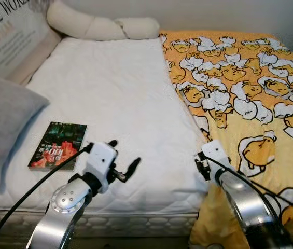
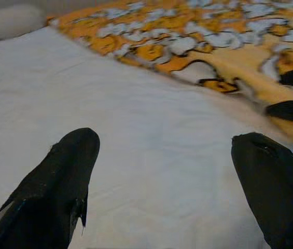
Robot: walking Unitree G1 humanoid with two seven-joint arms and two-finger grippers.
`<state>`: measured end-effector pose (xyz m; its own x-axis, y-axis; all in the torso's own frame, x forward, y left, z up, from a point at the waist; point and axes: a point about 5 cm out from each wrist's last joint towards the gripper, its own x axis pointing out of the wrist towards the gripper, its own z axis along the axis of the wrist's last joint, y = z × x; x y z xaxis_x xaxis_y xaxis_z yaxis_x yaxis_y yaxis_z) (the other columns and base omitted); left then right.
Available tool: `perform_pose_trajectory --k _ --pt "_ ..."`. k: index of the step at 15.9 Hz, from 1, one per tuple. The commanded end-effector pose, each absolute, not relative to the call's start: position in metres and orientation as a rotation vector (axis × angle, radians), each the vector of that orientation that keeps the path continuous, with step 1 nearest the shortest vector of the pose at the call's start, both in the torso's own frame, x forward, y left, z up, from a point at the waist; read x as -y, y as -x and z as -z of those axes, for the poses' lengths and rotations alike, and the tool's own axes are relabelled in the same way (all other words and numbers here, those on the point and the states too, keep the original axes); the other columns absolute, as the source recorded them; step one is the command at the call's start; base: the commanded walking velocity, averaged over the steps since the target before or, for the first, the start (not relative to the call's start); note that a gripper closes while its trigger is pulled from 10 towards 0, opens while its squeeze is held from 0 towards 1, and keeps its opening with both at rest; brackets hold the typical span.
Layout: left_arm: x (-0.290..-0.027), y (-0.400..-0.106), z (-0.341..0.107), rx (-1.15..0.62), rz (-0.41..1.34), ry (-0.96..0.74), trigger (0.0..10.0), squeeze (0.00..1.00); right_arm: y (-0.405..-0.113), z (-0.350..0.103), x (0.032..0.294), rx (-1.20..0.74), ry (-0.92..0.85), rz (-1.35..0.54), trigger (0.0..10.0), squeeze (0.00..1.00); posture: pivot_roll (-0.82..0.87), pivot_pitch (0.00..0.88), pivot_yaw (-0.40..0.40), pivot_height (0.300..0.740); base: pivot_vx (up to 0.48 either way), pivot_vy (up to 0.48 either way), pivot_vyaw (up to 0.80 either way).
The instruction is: Clean up the room
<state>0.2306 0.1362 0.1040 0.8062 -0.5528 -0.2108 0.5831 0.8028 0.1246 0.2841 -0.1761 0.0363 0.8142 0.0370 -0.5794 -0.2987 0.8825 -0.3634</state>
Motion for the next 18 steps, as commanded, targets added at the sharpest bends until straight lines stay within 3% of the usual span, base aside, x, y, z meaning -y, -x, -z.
perform_pose_trajectory --k 1,4,5,6,7,8,10,14,18 --pt "-0.133 -0.232 -0.109 -0.157 0.651 -0.201 10.0 0.0 -0.294 -0.038 0.182 -0.595 0.54 -0.154 10.0 1.0 0.01 0.0 -0.006 0.74 0.0 0.0 0.0" --pt "-0.133 -0.234 -0.113 -0.155 0.681 -0.208 10.0 0.0 -0.311 -0.032 0.188 -0.646 0.617 -0.137 10.0 1.0 0.02 0.0 -0.002 0.74 0.0 0.0 0.0" --pt "-0.132 -0.236 -0.115 -0.152 0.7 -0.218 10.0 0.0 -0.314 -0.025 0.185 -0.673 0.554 -0.172 10.0 0.72 0.02 0.0 0.005 0.74 0.0 0.0 0.0" --pt "-0.132 -0.237 -0.116 -0.151 0.702 -0.219 10.0 0.0 -0.314 -0.024 0.185 -0.675 0.541 -0.176 10.0 0.72 0.02 0.0 0.005 0.74 0.0 0.0 0.0" --pt "-0.13 -0.238 -0.117 -0.151 0.719 -0.229 10.0 0.0 -0.317 -0.023 0.174 -0.658 0.418 -0.258 10.0 0.29 0.03 0.0 0.009 0.74 0.0 0.0 0.0" --pt "-0.129 -0.239 -0.117 -0.152 0.732 -0.236 10.0 0.0 -0.319 -0.024 0.17 -0.64 0.369 -0.303 10.0 0.1 0.03 0.0 0.01 0.74 0.0 0.0 0.0" --pt "-0.128 -0.242 -0.118 -0.151 0.749 -0.245 10.0 0.0 -0.322 -0.024 0.177 -0.651 0.412 -0.282 10.0 0.0 0.04 0.0 0.007 0.74 0.0 0.0 0.0" --pt "-0.127 -0.246 -0.119 -0.15 0.755 -0.245 10.0 0.0 -0.321 -0.025 0.207 -0.666 0.438 -0.145 10.0 0.0 0.04 0.0 0.0 0.74 0.0 0.0 0.0" --pt "-0.122 -0.245 -0.117 -0.154 0.769 -0.243 10.0 0.0 -0.301 -0.01 0.239 -0.768 0.406 -0.022 10.0 0.0 0.04 0.0 0.0 0.74 0.0 0.0 0.0"
